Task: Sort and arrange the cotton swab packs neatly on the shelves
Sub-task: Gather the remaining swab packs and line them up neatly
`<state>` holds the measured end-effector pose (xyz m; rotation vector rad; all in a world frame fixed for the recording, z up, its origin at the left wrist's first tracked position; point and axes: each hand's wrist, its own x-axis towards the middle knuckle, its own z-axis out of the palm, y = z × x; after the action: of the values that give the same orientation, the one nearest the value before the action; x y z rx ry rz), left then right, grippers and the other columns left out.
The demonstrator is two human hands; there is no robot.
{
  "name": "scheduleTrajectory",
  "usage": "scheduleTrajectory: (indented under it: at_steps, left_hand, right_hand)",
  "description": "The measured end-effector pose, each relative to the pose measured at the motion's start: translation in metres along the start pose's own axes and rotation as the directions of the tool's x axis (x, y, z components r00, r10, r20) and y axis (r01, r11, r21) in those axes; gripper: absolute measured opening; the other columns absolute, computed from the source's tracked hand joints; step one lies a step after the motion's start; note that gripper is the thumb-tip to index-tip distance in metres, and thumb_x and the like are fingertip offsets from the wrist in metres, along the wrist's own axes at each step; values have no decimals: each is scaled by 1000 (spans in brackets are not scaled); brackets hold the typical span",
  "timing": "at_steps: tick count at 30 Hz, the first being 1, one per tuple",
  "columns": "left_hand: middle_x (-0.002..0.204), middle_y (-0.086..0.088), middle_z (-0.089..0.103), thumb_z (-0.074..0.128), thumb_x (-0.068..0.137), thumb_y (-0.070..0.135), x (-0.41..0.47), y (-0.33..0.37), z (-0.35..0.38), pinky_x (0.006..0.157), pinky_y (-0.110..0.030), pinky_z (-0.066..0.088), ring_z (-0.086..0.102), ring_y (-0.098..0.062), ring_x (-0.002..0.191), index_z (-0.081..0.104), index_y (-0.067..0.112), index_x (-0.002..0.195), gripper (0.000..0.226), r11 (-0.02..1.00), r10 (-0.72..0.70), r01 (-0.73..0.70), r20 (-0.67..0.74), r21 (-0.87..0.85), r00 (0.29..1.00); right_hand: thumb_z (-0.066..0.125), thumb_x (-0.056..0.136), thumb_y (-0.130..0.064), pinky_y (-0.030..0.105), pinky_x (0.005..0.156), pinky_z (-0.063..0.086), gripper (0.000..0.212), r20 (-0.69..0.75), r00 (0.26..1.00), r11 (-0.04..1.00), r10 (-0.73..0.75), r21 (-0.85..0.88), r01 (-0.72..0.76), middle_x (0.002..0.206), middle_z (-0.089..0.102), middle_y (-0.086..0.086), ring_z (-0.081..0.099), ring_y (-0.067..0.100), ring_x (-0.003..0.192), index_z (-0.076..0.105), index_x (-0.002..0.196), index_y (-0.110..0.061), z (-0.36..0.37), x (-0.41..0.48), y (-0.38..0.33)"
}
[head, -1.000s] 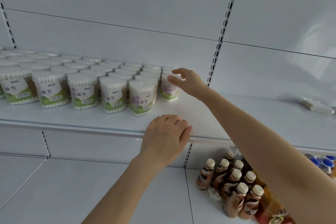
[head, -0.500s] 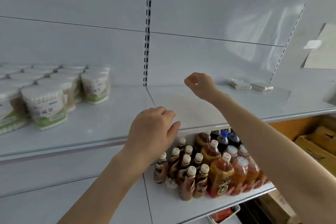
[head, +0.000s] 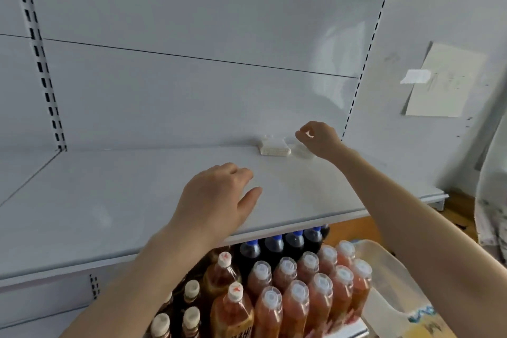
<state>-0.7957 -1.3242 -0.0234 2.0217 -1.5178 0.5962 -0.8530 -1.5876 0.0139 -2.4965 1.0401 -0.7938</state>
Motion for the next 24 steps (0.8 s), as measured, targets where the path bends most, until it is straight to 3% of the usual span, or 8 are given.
scheduleTrajectory:
  at_steps: [4, 7, 12, 16, 18, 20, 22, 24]
  left_hand:
    - [127, 10, 52, 29, 96, 54, 17, 21, 24, 91, -23, 41, 49, -9, 114, 48, 26, 132, 49, 996, -75, 69, 137, 50, 988]
    - [131, 11, 49, 35, 94, 52, 21, 24, 29, 93, -22, 39, 46, -8, 117, 44, 27, 134, 48, 991, -136, 130, 239, 43, 961]
    - [149, 6, 29, 47, 92, 46, 33, 21, 29, 102, -22, 28, 33, -11, 132, 20, 25, 147, 65, 980, -195, 197, 199, 8, 961]
    - [154, 1, 20, 67, 82, 36, 56, 21, 31, 96, -6, 13, 22, -11, 138, 12, 18, 149, 89, 970, -204, 207, 38, -129, 978]
    - [149, -1, 31, 73, 79, 28, 62, 21, 32, 89, 0, 14, 30, -13, 134, 23, 17, 147, 85, 964, -198, 194, -7, -185, 980]
    - [125, -6, 56, 73, 79, 18, 64, 16, 30, 79, 3, 26, 51, -21, 113, 52, 10, 128, 55, 967, -172, 150, -93, -206, 981]
    - [92, -6, 64, 72, 79, 15, 59, 7, 24, 68, -3, 33, 57, -23, 84, 64, 4, 101, 25, 967, -194, 161, -166, -196, 967]
    - [80, -3, 60, 72, 80, 16, 49, -2, 17, 63, -9, 35, 53, -22, 74, 63, 3, 91, 20, 958, -253, 215, -201, -191, 947]
  right_hand:
    - [57, 88, -42, 33, 98, 35, 52, 150, 987, 992, 53, -124, -34, 128, 53, 12, 44, 28, 123, 50, 129, -11, 3, 30, 43]
    - [62, 85, -40, 32, 94, 38, 53, 251, 964, 982, 92, -183, -46, 130, 52, 12, 47, 29, 120, 51, 128, -12, 5, 41, 65]
    - [68, 80, -34, 25, 72, 41, 34, 165, 986, 984, -11, 178, -19, 100, 56, 1, 50, 18, 90, 63, 108, -15, -8, 30, 55]
    - [66, 82, -35, 27, 77, 48, 17, 448, 843, 872, -297, 487, 48, 91, 62, -3, 56, 13, 88, 64, 95, -23, -32, -5, 13]
    - [62, 83, -35, 29, 86, 49, 17, 567, 719, 841, -402, 540, 44, 96, 62, -1, 57, 11, 89, 63, 97, -24, -36, -19, -4]
    - [57, 86, -37, 28, 87, 49, 22, 597, 660, 798, -456, 602, 6, 99, 62, 0, 60, 11, 90, 62, 100, -21, -35, -22, -16]
    - [53, 88, -42, 31, 88, 49, 34, 545, 741, 817, -392, 577, 7, 101, 62, 3, 60, 16, 94, 61, 105, -14, -26, -9, -22]
    - [50, 90, -47, 35, 85, 47, 48, 414, 874, 949, -256, 278, 146, 94, 61, 12, 59, 26, 96, 62, 99, -2, -8, 17, -21]
